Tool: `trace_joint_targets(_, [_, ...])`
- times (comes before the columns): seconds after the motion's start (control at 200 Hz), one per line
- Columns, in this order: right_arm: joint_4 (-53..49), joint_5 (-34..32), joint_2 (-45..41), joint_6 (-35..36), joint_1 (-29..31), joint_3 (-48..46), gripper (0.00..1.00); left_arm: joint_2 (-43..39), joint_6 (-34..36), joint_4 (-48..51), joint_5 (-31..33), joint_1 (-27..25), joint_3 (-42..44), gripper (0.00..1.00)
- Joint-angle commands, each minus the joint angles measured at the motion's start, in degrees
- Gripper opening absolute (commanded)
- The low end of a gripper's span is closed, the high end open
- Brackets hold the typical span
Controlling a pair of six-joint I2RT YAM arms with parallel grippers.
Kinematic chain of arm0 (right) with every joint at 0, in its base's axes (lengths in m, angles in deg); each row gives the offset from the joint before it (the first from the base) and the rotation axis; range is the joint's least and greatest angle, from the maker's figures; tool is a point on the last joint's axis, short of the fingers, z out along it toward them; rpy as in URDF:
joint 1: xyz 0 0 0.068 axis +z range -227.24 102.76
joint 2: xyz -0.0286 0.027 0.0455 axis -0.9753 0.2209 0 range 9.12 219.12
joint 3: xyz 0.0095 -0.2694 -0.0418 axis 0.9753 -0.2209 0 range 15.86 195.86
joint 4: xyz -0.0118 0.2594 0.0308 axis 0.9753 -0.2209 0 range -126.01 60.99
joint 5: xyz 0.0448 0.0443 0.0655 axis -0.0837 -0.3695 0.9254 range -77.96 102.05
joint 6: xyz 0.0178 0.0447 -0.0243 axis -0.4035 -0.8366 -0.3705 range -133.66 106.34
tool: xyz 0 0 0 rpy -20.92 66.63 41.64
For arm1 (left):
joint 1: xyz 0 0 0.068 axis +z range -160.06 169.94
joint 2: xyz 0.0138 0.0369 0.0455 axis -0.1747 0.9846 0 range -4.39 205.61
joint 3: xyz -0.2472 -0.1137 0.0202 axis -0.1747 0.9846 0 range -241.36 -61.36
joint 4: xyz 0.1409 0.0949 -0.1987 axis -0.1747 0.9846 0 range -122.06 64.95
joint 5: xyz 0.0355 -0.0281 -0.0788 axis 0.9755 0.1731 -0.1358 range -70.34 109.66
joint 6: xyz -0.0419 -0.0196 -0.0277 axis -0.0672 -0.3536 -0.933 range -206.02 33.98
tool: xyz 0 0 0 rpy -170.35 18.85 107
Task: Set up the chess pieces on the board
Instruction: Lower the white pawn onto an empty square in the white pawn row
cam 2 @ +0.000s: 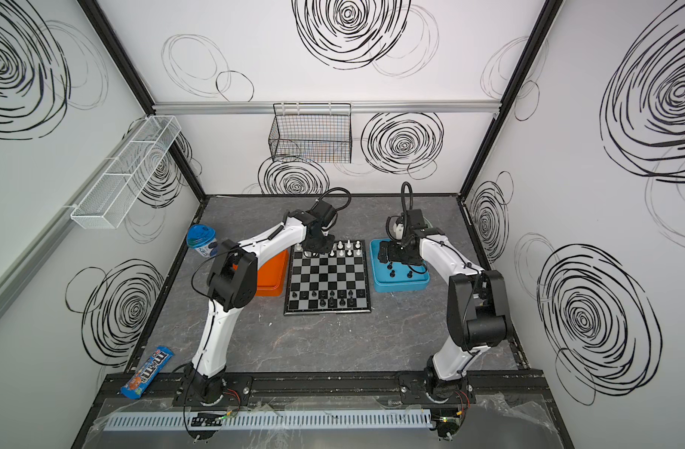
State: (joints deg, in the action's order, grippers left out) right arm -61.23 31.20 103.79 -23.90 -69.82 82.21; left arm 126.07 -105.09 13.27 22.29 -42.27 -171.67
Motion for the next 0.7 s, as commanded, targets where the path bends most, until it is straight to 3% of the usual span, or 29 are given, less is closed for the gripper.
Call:
trace_joint_targets(0.0, [0.35,0.04,0.68,0.84,-0.39,-0.6,1.0,1.26,-0.84,-0.98,0.69,-0.3,-1.23,0.12])
trace_joint_targets(0.695, [0.37,0.28,0.95,0.92,-0.48,-0.56,1.0,1.49,-1.23,-2.4,2.08,-0.31,-0.62,0.19])
